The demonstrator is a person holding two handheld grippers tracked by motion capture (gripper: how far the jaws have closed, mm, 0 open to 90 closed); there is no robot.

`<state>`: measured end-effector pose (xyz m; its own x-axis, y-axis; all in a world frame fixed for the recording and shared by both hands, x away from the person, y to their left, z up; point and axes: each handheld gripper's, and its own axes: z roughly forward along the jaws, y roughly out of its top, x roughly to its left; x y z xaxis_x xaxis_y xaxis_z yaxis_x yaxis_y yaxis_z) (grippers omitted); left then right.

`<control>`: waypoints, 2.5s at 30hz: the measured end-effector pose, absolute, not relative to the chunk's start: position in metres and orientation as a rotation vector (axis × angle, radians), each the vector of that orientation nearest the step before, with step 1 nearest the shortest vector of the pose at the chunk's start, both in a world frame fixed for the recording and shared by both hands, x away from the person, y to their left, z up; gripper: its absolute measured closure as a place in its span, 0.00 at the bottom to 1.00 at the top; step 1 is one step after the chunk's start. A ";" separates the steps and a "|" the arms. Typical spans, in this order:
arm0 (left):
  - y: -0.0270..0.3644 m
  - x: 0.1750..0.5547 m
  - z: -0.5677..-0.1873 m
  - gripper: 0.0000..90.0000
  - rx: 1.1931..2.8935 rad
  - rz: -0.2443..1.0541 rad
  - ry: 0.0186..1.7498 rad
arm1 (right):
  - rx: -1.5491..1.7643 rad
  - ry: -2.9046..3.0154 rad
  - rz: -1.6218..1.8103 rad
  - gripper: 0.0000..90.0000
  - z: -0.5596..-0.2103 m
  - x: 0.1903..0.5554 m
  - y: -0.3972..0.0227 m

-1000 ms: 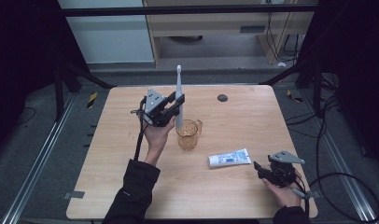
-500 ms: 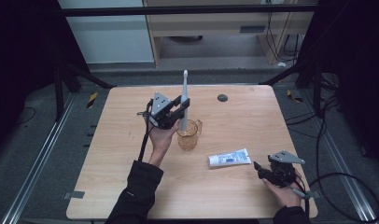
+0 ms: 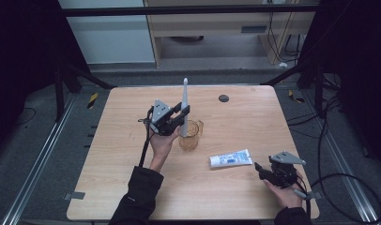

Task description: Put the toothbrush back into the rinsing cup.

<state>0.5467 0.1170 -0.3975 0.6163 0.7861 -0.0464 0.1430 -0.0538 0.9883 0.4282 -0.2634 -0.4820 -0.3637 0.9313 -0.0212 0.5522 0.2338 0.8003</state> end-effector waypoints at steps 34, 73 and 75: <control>0.118 0.533 -0.438 0.74 1.685 0.588 0.804 | 1.350 2.014 0.971 0.41 -0.483 0.429 -0.262; 0.129 0.503 -0.428 0.41 1.759 0.572 0.834 | 1.357 2.012 0.978 0.40 -0.481 0.428 -0.260; 0.127 0.499 -0.426 0.38 1.783 0.592 0.825 | 1.357 2.003 0.982 0.40 -0.480 0.427 -0.261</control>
